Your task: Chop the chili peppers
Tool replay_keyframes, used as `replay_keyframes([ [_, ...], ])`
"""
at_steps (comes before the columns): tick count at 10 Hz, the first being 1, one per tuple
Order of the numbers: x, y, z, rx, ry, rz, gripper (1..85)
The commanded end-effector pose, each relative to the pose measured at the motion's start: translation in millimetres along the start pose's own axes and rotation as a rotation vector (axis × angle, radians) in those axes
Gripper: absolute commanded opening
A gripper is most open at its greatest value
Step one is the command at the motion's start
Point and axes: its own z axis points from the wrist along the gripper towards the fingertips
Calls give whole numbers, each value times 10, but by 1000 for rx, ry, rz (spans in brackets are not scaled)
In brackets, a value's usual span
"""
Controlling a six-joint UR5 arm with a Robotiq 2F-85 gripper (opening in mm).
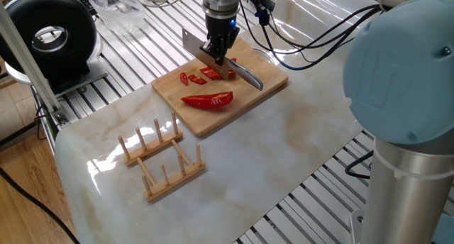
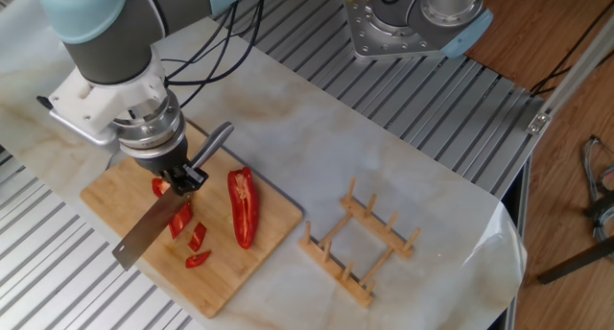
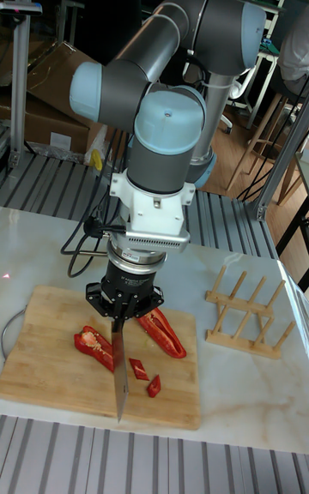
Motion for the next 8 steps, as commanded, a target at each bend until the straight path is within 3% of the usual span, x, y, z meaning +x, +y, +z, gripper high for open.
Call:
replay_keyframes([
  [1,-5,-2,-23,-5,-4,15,13],
  [8,-16,-19,-19,0,-8,26,13],
])
